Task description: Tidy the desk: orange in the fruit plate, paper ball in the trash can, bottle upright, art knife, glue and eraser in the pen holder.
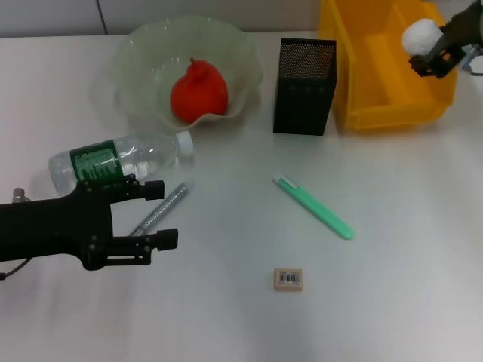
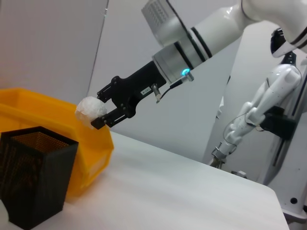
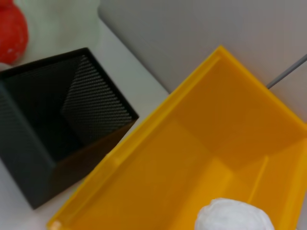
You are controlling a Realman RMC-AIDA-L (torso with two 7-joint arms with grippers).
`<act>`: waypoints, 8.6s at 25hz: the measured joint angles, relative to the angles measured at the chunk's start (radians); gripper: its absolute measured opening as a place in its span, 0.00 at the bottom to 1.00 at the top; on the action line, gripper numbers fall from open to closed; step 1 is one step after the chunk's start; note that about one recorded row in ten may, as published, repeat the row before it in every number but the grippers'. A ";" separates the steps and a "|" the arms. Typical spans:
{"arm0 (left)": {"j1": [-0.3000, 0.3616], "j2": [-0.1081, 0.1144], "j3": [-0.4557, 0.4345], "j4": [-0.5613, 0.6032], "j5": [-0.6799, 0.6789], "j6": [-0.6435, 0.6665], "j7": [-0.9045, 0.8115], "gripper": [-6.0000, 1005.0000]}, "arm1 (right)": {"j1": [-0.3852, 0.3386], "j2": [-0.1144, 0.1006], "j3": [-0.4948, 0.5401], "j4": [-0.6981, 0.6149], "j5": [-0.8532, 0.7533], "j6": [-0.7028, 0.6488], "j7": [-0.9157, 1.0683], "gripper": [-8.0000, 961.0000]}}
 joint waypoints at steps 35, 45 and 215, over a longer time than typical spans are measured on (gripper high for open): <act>-0.208 -0.052 -0.066 0.438 0.478 -0.164 -0.217 0.77 | -0.404 0.004 0.602 -0.108 0.936 -0.629 -0.599 0.85; -0.275 -0.061 0.290 0.531 0.646 -0.305 -0.391 0.76 | -0.406 0.002 0.710 -0.043 0.962 -0.696 -0.635 0.85; 0.148 -0.060 0.372 0.619 0.005 -0.819 -0.472 0.57 | -0.301 -0.001 0.697 0.120 0.953 -0.678 -0.704 0.85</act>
